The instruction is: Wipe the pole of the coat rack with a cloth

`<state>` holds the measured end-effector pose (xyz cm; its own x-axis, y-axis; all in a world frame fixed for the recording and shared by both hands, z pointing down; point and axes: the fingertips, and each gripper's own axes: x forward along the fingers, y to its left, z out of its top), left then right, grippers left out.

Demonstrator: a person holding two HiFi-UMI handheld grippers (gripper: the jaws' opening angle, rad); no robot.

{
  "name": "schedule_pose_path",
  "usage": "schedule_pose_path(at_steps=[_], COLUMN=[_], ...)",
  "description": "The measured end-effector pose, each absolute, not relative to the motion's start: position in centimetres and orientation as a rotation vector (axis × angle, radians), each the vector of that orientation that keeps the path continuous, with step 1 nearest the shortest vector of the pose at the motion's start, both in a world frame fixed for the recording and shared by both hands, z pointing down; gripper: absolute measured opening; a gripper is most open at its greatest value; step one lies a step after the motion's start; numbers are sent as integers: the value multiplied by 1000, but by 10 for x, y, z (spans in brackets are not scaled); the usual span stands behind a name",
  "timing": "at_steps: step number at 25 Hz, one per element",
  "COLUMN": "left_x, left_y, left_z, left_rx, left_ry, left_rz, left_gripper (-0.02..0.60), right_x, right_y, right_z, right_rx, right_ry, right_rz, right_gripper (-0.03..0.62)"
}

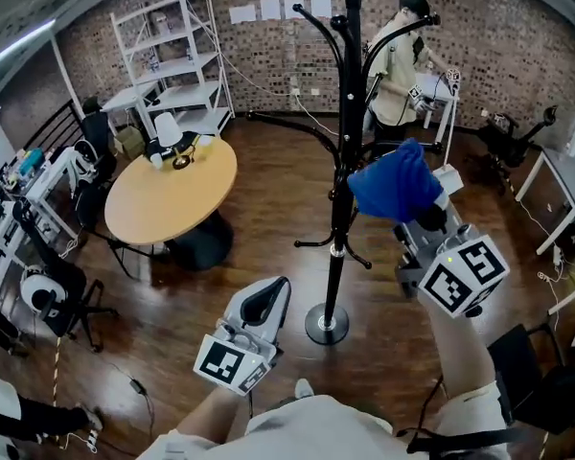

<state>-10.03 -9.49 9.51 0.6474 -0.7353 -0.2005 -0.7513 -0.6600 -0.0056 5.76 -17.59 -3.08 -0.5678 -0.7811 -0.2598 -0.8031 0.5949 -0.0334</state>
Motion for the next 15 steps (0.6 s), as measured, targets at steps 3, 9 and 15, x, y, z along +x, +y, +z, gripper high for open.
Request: schedule_pose_path(at_steps=[3, 9, 15], left_x=[-104, -100, -104], left_y=[-123, -149, -168], left_z=[98, 86, 86], left_rx=[-2817, -2828, -2807], left_ry=[1242, 1232, 1250], left_rz=[285, 338, 388], left_gripper=[0, 0, 0], right_x=[49, 55, 44], right_y=[-231, -293, -313], right_z=[-75, -124, -76], right_rx=[-1274, -1198, -1284], right_ry=[2535, 2451, 2387], right_rz=[-7, -210, -405], right_gripper=[94, 94, 86])
